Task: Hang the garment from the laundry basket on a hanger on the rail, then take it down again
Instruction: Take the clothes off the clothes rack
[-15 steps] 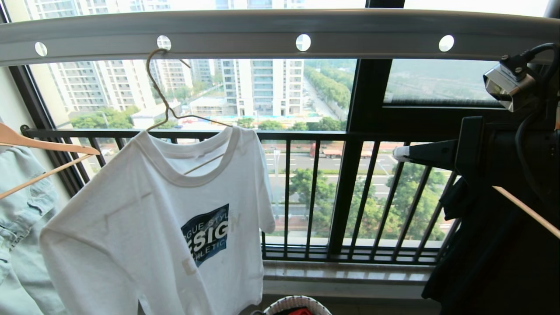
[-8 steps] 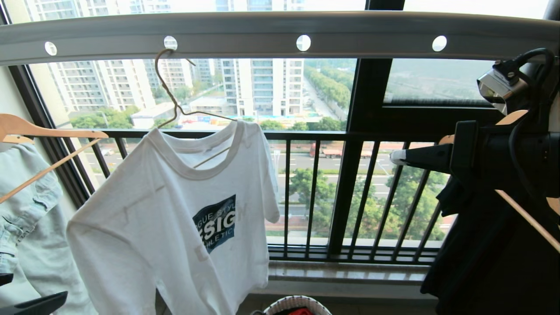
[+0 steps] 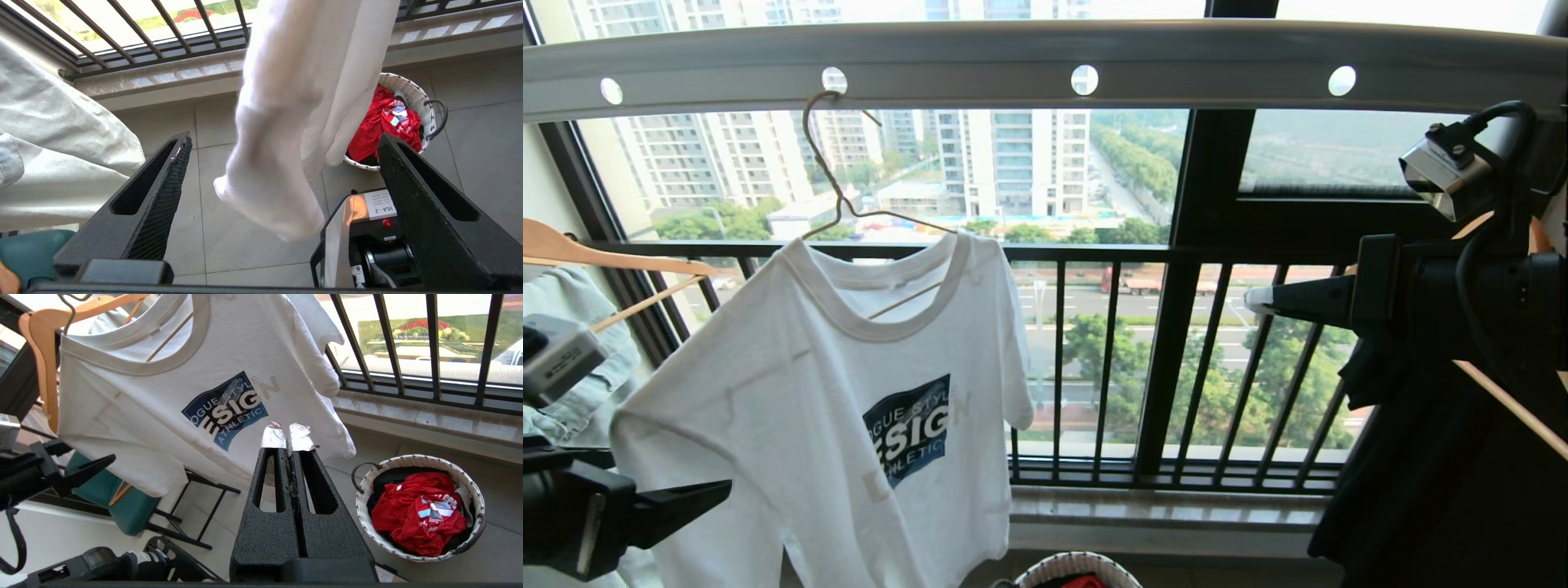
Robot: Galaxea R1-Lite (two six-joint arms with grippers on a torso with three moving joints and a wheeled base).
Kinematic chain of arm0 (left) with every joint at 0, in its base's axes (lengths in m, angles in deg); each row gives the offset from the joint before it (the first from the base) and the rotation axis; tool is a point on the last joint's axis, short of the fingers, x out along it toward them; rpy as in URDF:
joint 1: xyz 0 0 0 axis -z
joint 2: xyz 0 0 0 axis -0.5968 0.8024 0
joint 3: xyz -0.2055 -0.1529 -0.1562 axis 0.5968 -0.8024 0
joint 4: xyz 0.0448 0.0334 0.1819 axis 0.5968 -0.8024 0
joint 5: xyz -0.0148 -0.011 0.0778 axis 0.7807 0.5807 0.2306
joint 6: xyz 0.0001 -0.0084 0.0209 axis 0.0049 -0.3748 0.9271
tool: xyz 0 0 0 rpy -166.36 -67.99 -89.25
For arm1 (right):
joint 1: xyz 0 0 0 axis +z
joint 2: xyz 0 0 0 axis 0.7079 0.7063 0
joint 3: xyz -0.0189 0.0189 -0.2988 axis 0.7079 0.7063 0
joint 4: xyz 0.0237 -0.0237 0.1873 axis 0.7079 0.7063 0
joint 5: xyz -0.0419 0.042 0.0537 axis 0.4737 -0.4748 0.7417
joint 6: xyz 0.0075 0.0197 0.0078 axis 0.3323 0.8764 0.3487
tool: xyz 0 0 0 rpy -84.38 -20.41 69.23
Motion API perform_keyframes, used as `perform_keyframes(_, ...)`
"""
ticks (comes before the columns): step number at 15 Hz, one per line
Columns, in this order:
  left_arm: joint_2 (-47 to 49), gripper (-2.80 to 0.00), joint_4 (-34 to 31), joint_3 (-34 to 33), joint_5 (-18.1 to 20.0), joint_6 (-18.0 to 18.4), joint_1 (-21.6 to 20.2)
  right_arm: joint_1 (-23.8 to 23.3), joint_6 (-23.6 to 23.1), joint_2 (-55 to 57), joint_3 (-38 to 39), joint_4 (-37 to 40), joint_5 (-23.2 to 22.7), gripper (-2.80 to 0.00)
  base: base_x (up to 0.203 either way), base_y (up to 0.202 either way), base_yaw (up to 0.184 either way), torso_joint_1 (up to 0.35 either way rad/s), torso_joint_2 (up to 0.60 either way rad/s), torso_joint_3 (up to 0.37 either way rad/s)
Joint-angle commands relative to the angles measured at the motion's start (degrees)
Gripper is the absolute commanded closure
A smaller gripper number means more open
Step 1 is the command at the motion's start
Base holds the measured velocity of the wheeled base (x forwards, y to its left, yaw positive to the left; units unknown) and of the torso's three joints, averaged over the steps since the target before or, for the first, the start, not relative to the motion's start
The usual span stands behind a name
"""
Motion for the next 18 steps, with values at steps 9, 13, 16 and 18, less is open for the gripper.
perform_keyframes(9,2.56,0.0,2.08,-1.68,-0.16,1.32,-0.1,0.02,0.07,0.96,0.18,0.0,-0.04,0.0,0.0,0.0,0.0,0.0,0.0,0.0)
perform_keyframes(13,1.35,0.0,1.71,-2.39,-1.46,1.14,-0.1,0.02,0.07,1.75,0.18,0.0,-0.04,0.0,0.0,0.0,0.0,0.0,0.0,0.0)
perform_keyframes(16,-0.19,0.0,1.75,-5.54,-2.7,1.3,-0.03,0.02,0.14,2.01,0.18,0.0,-0.04,0.0,0.0,0.0,0.0,0.0,0.0,0.0)
perform_keyframes(18,-0.25,0.0,1.8,-5.54,-2.63,1.31,-0.03,0.02,0.07,2.01,0.18,0.0,-0.04,0.0,0.0,0.0,0.0,0.0,0.0,0.0)
